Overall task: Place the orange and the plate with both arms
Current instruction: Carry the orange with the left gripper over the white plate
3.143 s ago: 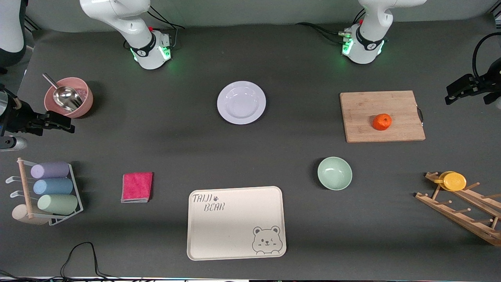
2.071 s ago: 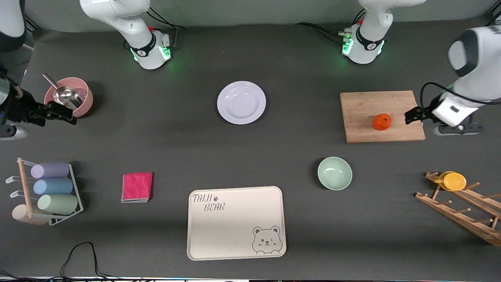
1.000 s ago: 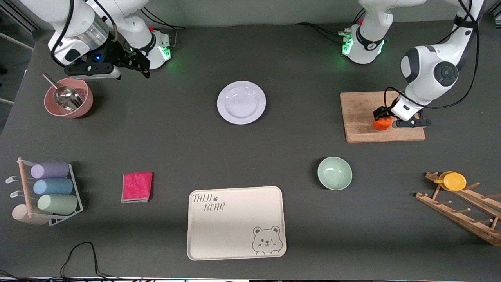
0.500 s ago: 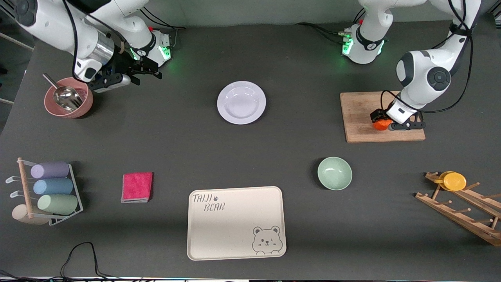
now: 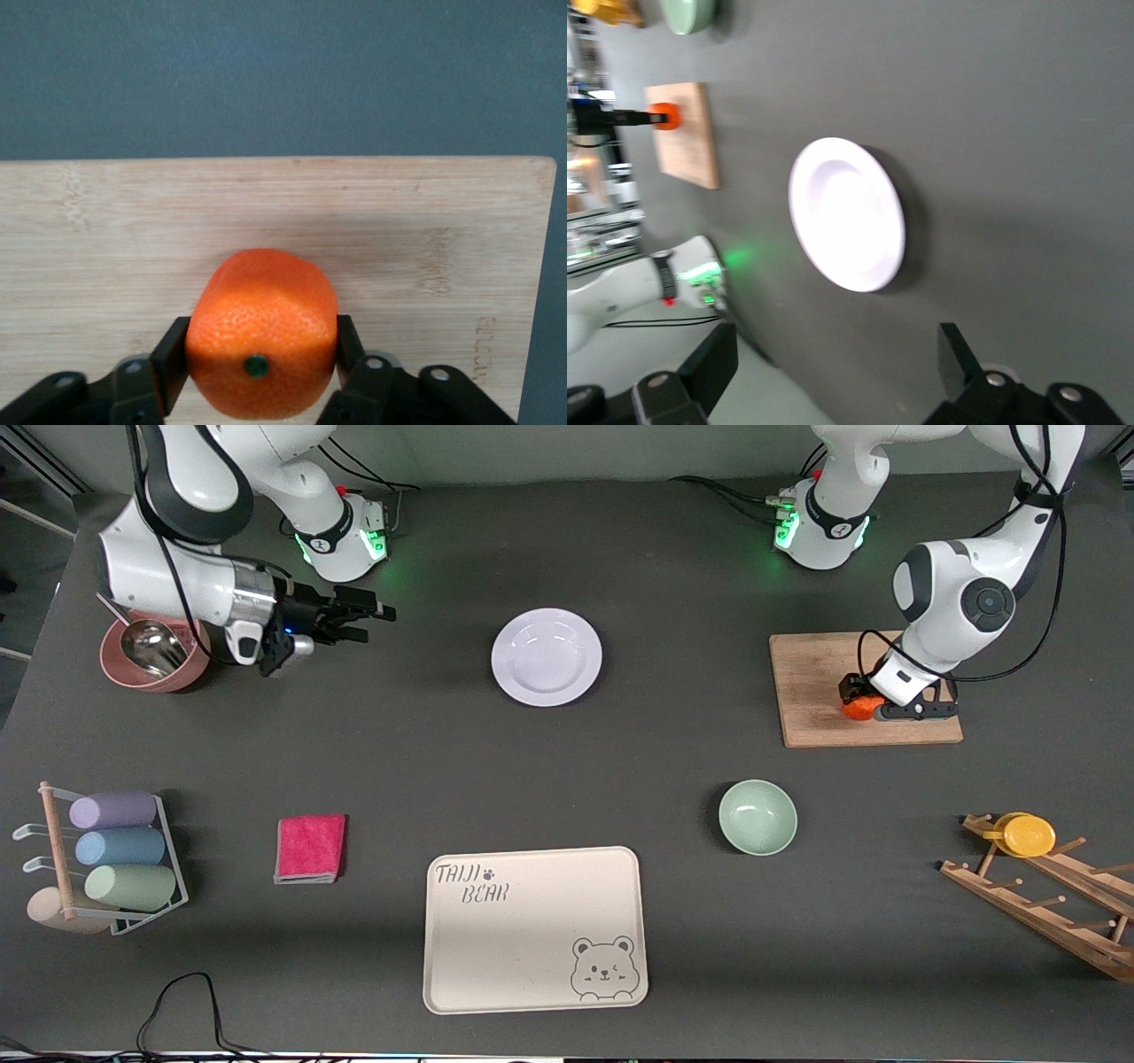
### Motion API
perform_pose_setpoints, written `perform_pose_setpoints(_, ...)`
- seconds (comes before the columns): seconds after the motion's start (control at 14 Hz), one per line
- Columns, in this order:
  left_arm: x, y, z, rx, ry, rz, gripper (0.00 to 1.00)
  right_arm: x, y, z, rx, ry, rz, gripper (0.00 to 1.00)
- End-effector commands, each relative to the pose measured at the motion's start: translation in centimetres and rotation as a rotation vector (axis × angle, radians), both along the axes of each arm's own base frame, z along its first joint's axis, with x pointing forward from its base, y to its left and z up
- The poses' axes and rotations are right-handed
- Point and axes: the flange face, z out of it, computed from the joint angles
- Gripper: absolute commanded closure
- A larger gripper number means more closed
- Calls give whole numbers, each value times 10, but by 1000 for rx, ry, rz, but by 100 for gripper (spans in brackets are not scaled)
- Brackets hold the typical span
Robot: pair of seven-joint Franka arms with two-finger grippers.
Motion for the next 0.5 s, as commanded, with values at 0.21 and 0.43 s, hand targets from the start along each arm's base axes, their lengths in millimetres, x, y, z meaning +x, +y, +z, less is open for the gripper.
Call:
perform_pose_setpoints(0.21, 32, -19, 66, -21, 98, -27, 53, -13, 1, -122, 213, -41, -43, 0)
perform_pose_setpoints(0.43, 52, -28, 156, -54, 148, 12, 53, -29, 3, -173, 295, -64, -39, 0)
